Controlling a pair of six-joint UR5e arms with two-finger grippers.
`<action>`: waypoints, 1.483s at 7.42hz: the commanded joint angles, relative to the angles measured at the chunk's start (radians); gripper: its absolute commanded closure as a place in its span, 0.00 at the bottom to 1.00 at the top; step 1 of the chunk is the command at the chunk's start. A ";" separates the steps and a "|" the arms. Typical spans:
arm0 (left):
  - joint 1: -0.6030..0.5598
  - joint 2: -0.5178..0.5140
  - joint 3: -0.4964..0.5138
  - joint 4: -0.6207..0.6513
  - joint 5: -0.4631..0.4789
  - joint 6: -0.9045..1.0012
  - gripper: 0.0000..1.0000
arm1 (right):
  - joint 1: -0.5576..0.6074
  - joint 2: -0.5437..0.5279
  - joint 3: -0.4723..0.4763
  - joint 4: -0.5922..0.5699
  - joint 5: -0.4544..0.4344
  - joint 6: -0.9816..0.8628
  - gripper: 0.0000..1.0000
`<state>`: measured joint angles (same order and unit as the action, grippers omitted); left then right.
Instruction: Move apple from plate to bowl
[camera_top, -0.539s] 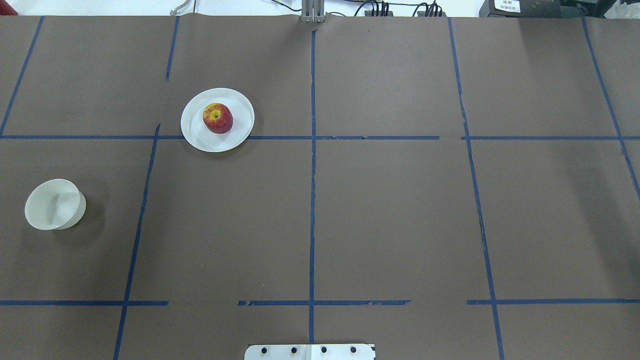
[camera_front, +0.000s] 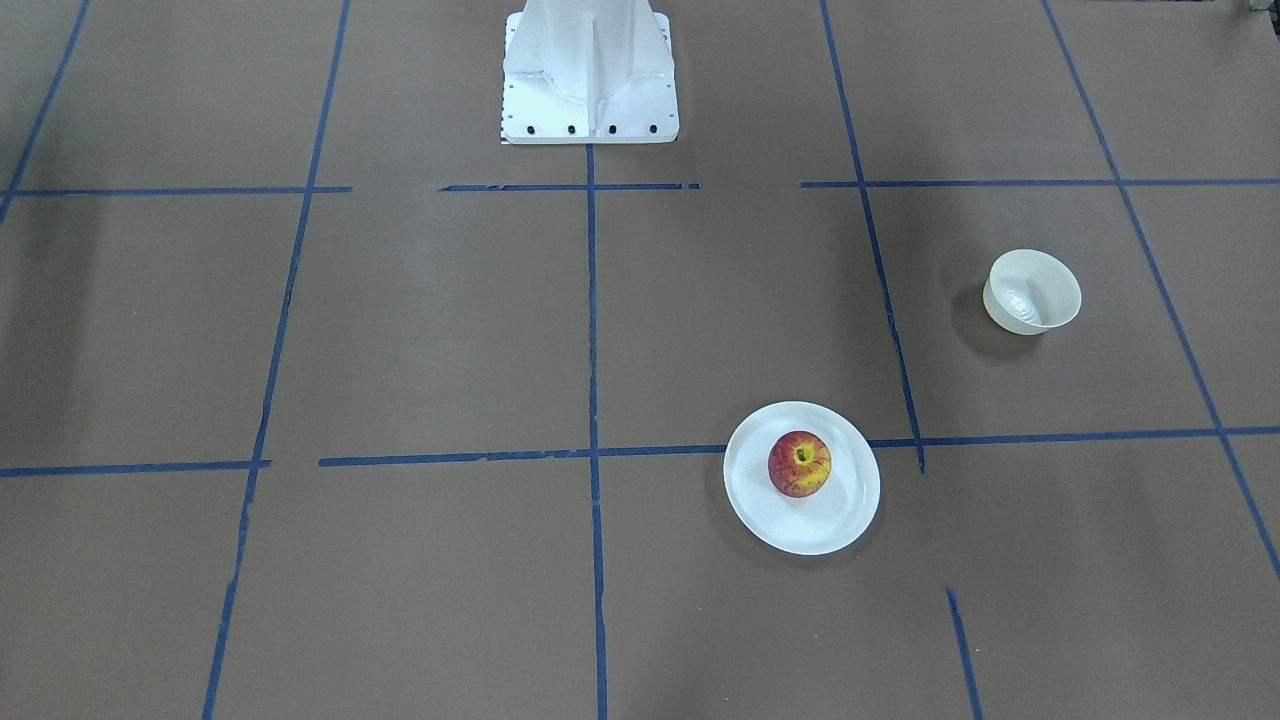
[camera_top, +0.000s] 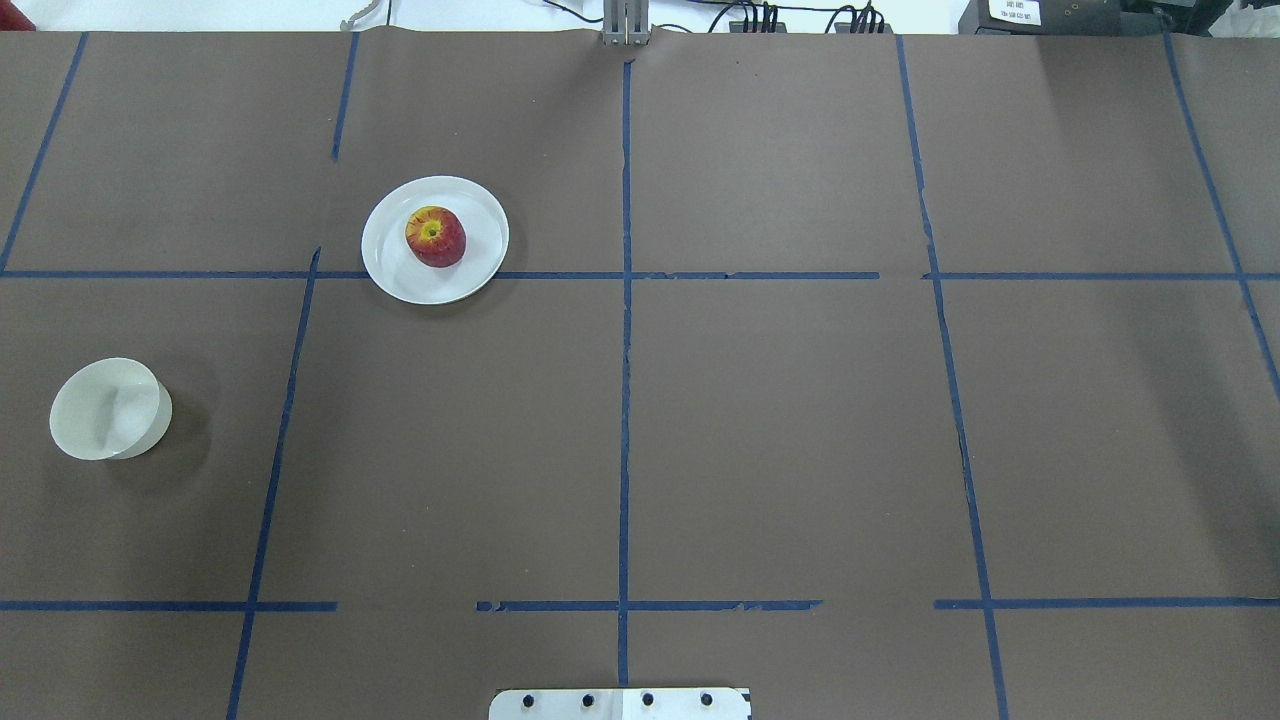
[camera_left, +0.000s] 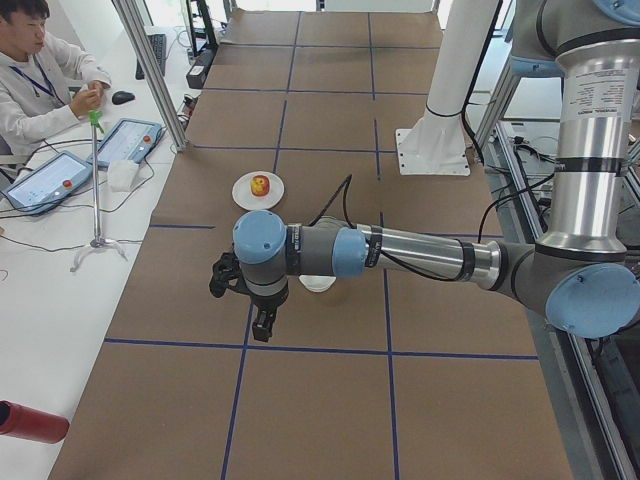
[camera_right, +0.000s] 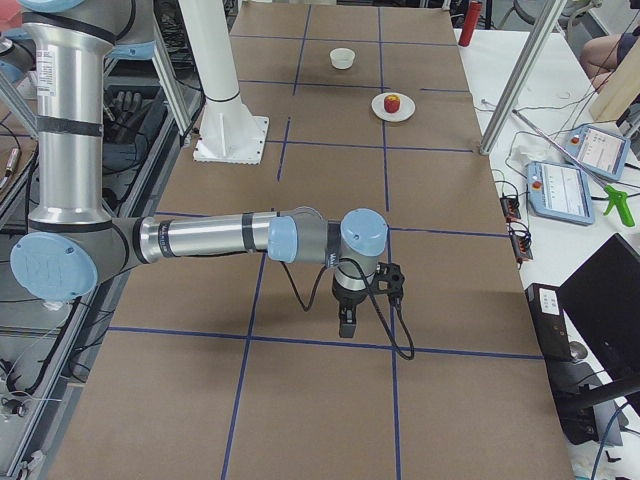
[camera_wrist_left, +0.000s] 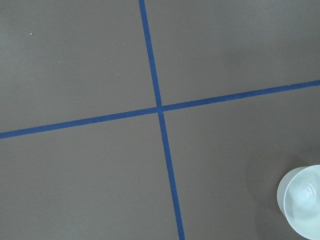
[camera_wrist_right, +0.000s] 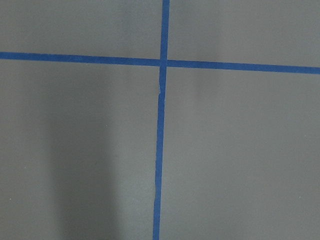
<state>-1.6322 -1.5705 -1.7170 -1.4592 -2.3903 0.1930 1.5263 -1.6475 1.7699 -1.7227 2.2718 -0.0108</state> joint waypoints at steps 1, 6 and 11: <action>-0.002 0.030 0.007 -0.010 0.011 0.006 0.00 | 0.000 0.000 0.000 0.000 0.000 0.000 0.00; 0.134 -0.011 -0.090 -0.136 -0.082 -0.404 0.00 | 0.000 0.000 0.000 0.000 0.000 0.000 0.00; 0.555 -0.434 0.052 -0.165 0.046 -1.074 0.00 | 0.000 0.000 0.000 0.000 0.000 0.000 0.00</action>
<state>-1.1406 -1.8891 -1.7452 -1.6211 -2.3698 -0.7706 1.5263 -1.6475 1.7692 -1.7226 2.2718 -0.0108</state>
